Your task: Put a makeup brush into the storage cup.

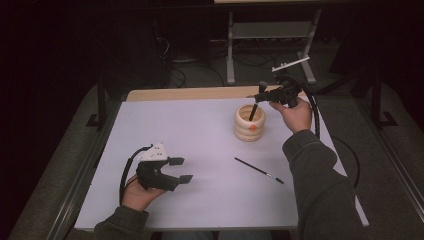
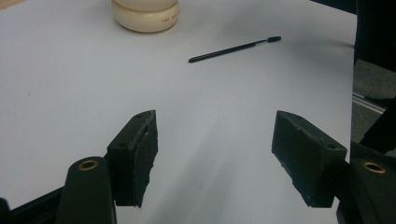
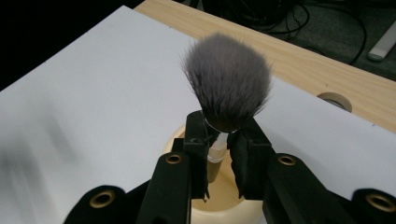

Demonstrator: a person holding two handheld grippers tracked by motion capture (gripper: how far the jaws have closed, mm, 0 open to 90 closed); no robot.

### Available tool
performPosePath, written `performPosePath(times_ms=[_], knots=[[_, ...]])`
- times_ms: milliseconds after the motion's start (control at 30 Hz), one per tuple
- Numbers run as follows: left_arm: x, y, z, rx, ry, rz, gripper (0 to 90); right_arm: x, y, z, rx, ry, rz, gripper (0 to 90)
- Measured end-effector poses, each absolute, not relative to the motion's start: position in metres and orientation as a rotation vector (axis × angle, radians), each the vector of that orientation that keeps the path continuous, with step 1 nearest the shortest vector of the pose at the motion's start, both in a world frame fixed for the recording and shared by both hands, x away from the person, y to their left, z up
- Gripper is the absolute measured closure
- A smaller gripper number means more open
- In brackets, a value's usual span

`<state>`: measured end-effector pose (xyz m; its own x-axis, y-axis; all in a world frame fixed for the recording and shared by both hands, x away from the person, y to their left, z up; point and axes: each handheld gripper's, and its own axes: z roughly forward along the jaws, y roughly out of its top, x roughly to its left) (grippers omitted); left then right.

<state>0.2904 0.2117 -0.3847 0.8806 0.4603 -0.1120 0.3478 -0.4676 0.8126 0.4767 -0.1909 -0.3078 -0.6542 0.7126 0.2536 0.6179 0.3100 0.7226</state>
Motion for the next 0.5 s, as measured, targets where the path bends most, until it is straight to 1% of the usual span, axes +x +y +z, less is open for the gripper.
performPosePath(times_ms=[500], knots=[[0.2908,0.2120,-0.3850,2.105,0.580,0.150,30.8,0.4755,-0.1854,-0.3188,1.258,2.457,1.252,75.8]])
